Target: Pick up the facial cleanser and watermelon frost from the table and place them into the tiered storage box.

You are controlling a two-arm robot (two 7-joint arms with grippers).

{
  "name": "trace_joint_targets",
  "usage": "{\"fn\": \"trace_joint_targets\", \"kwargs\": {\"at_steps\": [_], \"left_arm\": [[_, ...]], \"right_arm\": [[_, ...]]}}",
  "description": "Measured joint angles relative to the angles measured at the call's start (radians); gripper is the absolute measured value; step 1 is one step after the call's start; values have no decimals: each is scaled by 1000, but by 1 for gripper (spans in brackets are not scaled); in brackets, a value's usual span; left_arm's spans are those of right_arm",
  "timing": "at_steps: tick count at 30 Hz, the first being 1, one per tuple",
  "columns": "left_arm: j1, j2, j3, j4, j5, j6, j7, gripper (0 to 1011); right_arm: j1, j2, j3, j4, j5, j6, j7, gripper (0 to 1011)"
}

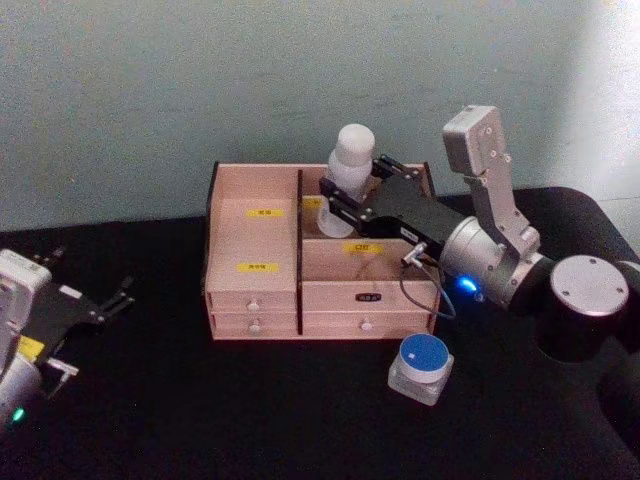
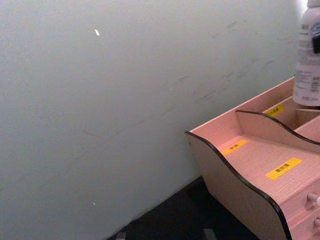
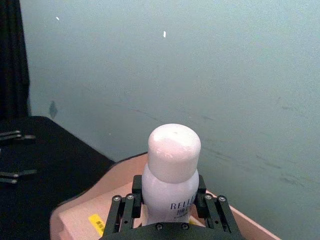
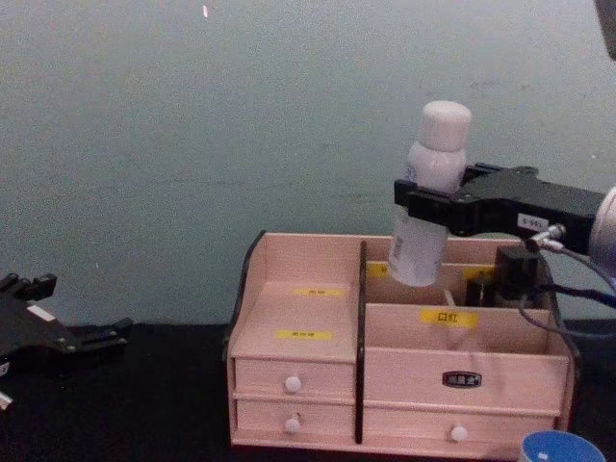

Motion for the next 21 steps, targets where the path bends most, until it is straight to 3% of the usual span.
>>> {"fn": "trace_joint_targets", "kwargs": {"at_steps": [21], "left_arm": [[0,0,0,0,0,0,0,1001]], "right_arm": [[75,-76,6,170,-88,-34,-6,594]]}}
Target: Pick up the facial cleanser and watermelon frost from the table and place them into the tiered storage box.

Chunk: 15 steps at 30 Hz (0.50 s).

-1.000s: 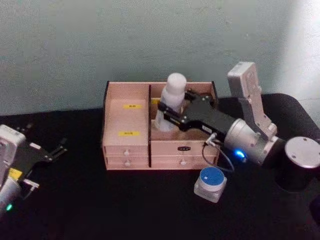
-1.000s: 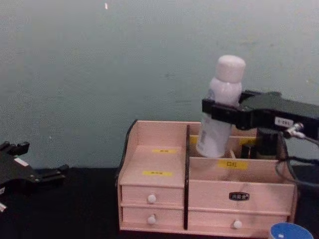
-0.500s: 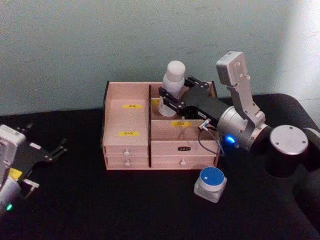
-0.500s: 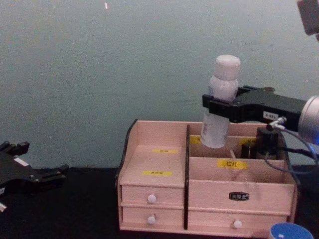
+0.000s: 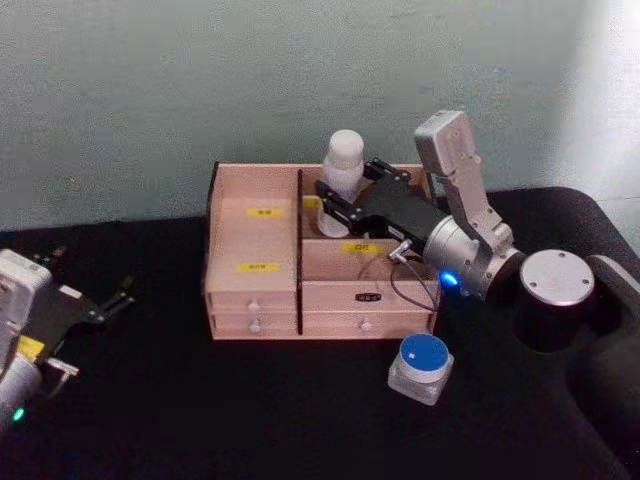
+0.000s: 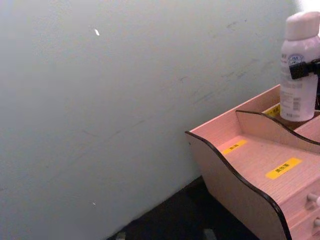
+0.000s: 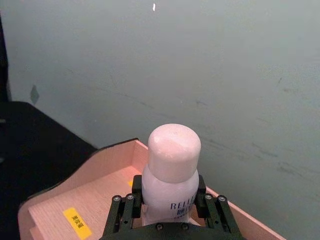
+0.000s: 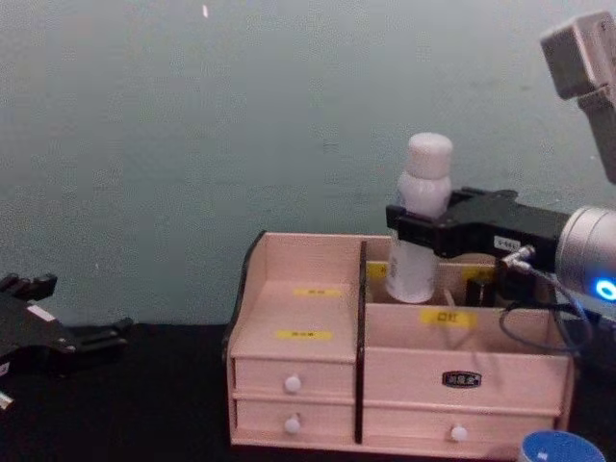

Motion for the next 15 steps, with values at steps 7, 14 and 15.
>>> {"fn": "trace_joint_targets", "kwargs": {"at_steps": [7,14,15], "left_arm": [[0,0,0,0,0,0,0,1001],[0,0,0,0,0,0,0,1001],[0,0,0,0,0,0,0,1001]], "right_arm": [[14,-16,2,40,-30,-7,-8,594],[20,-28,2,67,-50,-3,-11,594],[21,-30,2,69,-52,-1,-11,594]]}}
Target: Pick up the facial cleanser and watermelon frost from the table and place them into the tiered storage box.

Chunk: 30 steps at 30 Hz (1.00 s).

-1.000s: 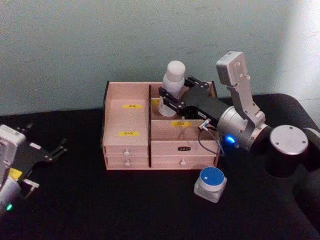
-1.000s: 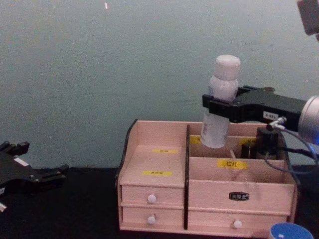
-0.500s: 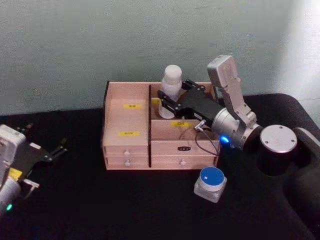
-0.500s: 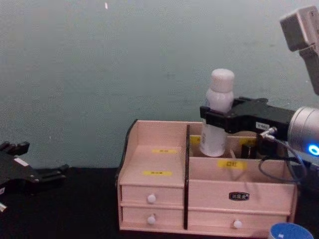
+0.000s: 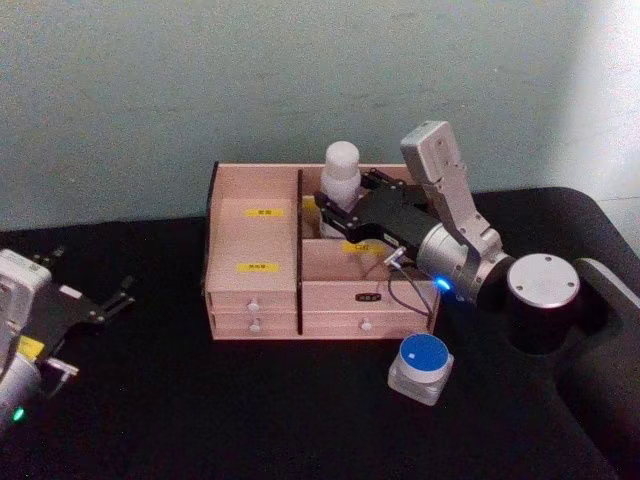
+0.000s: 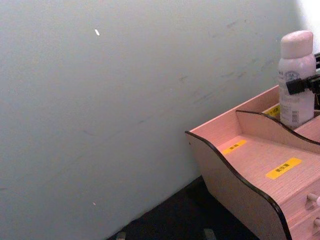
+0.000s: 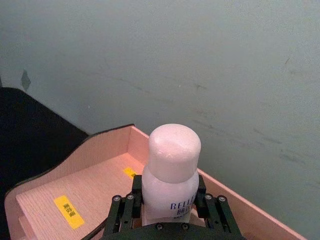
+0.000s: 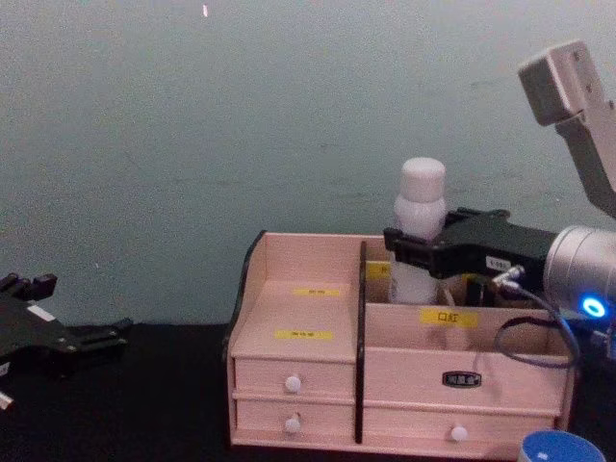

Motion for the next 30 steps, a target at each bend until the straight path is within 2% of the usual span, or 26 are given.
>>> {"fn": "trace_joint_targets", "kwargs": {"at_steps": [15,30], "left_arm": [[0,0,0,0,0,0,0,1001],[0,0,0,0,0,0,0,1001]], "right_arm": [[12,-17,1,42,-25,34,1,594],[13,-22,9,47,-27,52,0,594]]}}
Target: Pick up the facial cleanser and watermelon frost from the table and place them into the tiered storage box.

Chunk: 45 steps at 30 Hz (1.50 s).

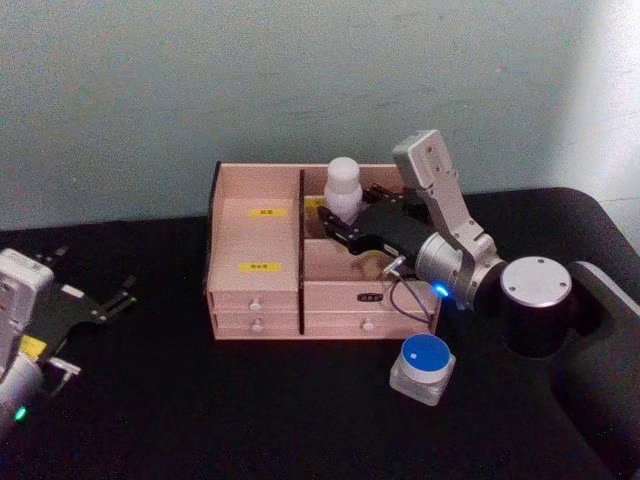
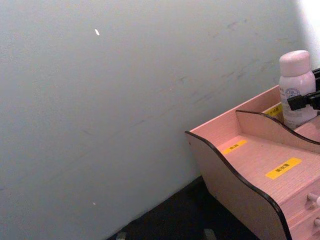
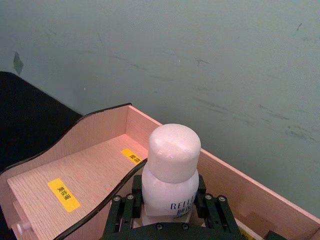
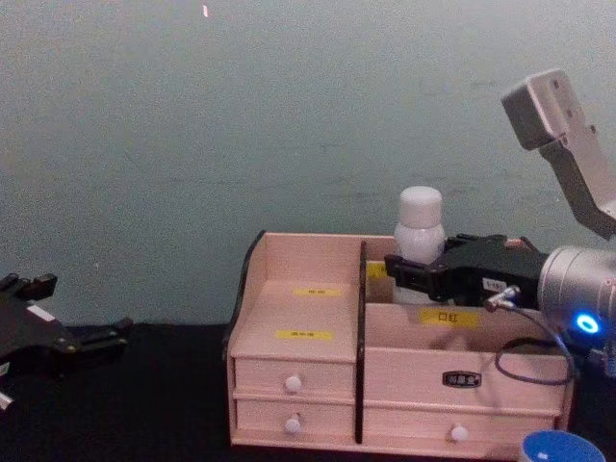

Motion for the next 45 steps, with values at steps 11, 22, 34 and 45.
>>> {"fn": "trace_joint_targets", "kwargs": {"at_steps": [11,22,34,45], "left_arm": [[0,0,0,0,0,0,0,1001],[0,0,0,0,0,0,0,1001],[0,0,0,0,0,0,0,1001],[0,0,0,0,0,0,0,1001]], "right_arm": [[0,0,-1,0,0,-1,0,626],[-1,1,-2,-1,0,-3,0,966],[-2,2,-2,-4,1,-3,0,1000],[-60,39,24,-124,15,-15,9,1000]]}}
